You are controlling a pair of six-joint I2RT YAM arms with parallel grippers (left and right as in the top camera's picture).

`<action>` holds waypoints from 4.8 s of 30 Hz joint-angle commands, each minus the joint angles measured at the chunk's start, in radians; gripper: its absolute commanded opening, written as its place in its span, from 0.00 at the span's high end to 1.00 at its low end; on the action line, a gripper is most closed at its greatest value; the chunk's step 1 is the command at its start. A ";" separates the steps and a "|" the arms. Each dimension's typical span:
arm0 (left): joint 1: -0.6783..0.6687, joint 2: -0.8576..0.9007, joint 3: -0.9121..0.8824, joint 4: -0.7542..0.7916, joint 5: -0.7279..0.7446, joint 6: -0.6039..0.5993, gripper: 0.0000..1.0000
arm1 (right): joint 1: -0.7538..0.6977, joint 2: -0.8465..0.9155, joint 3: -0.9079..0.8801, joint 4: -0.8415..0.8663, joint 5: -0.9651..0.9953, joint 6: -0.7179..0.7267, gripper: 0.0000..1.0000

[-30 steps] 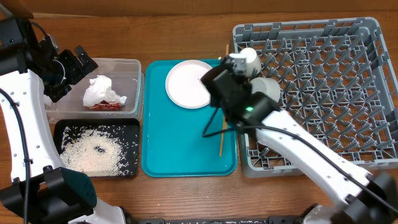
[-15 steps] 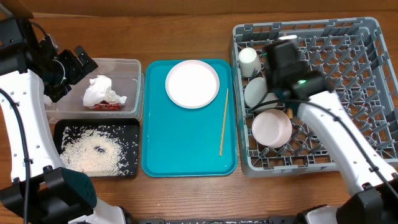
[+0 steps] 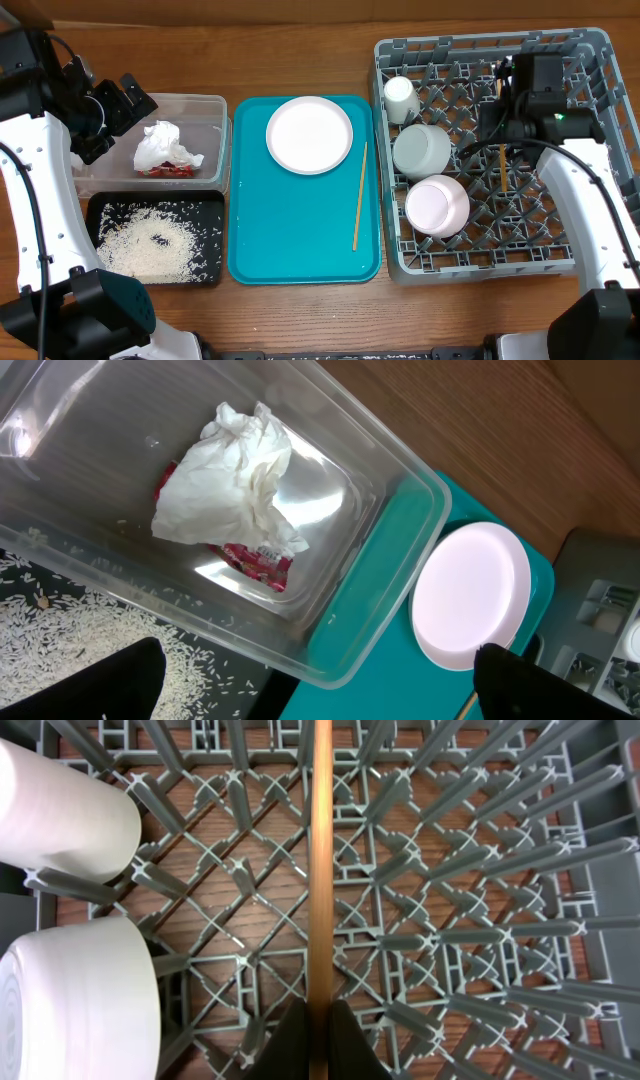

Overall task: Sort waste into correct bins and load items into the dishwasher
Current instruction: 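Carry the chopstick into the rack and release it upright, then move the right gripper back to the remaining chopstick on the tray, then close the right gripper on the second chopstick and lift it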

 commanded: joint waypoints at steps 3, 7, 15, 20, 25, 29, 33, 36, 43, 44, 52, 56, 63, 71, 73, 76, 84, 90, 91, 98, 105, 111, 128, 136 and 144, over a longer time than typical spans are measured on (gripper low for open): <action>-0.003 -0.013 0.018 0.002 -0.005 -0.010 0.00 | -0.004 0.040 -0.005 0.008 -0.037 -0.009 0.96; -0.003 -0.013 0.018 0.002 -0.005 -0.010 0.00 | -0.005 0.085 -0.005 0.010 -0.037 -0.011 0.95; -0.003 -0.013 0.018 0.002 -0.006 -0.010 0.00 | -0.005 0.158 -0.005 0.031 -0.037 -0.016 0.95; -0.003 -0.013 0.018 0.002 -0.005 -0.010 0.00 | -0.005 0.159 -0.005 0.031 -0.037 -0.016 0.85; -0.003 -0.013 0.018 0.002 -0.005 -0.010 0.00 | -0.005 0.159 -0.005 0.032 -0.037 -0.016 0.76; -0.003 -0.013 0.018 0.002 -0.005 -0.010 0.00 | -0.001 0.159 -0.005 0.031 -0.076 0.058 0.75; -0.003 -0.013 0.018 0.002 -0.005 -0.010 0.00 | -0.001 0.159 -0.004 0.066 -0.361 0.205 0.67; -0.003 -0.013 0.018 0.002 -0.005 -0.010 0.00 | -0.001 0.159 -0.004 0.112 -0.621 0.233 0.62; -0.003 -0.013 0.018 0.002 -0.005 -0.010 0.00 | 0.016 0.159 -0.004 0.233 -1.002 0.345 0.57; -0.003 -0.013 0.018 0.002 -0.005 -0.010 0.00 | 0.028 0.159 -0.004 0.235 -1.005 0.359 0.57; -0.003 -0.013 0.018 0.002 -0.005 -0.010 0.00 | 0.265 0.159 -0.004 0.224 -0.814 0.382 0.58; -0.003 -0.013 0.018 0.001 -0.005 -0.010 0.00 | 0.399 0.159 -0.004 0.208 -0.537 0.492 0.58; -0.003 -0.013 0.018 0.002 -0.005 -0.010 0.00 | 0.579 0.167 -0.004 0.153 -0.113 0.639 0.57; -0.003 -0.013 0.018 0.002 -0.005 -0.010 0.00 | 0.647 0.262 -0.004 0.126 0.059 0.764 0.60; -0.003 -0.013 0.018 0.002 -0.006 -0.010 0.00 | 0.647 0.286 -0.004 0.116 0.064 0.764 0.67; -0.003 -0.013 0.018 0.002 -0.005 -0.010 0.00 | 0.647 0.296 -0.005 0.106 0.066 0.764 0.70; -0.003 -0.013 0.018 0.002 -0.005 -0.010 0.00 | 0.647 0.296 -0.032 0.099 0.138 0.832 0.70; -0.003 -0.013 0.018 0.002 -0.006 -0.010 0.00 | 0.647 0.296 -0.104 0.182 0.164 0.830 0.71; -0.003 -0.013 0.018 0.002 -0.005 -0.010 0.00 | 0.647 0.296 -0.114 0.191 0.167 0.830 0.71; -0.003 -0.013 0.018 0.002 -0.005 -0.010 0.00 | 0.647 0.296 -0.119 0.202 0.167 0.831 0.71; -0.003 -0.013 0.018 0.002 -0.005 -0.010 0.00 | 0.647 0.355 -0.120 0.221 0.166 0.831 0.71; -0.003 -0.013 0.018 0.002 -0.005 -0.010 0.00 | 0.642 0.389 -0.120 0.230 0.166 0.832 0.71; -0.003 -0.013 0.018 0.002 -0.005 -0.010 0.00 | 0.642 0.391 -0.120 0.250 -0.025 0.860 0.72; -0.003 -0.013 0.018 0.002 -0.005 -0.010 0.00 | 0.642 0.391 -0.120 0.246 -0.006 0.853 0.75; -0.003 -0.013 0.018 0.002 -0.005 -0.010 0.00 | 0.642 0.391 -0.120 0.246 -0.006 0.853 0.80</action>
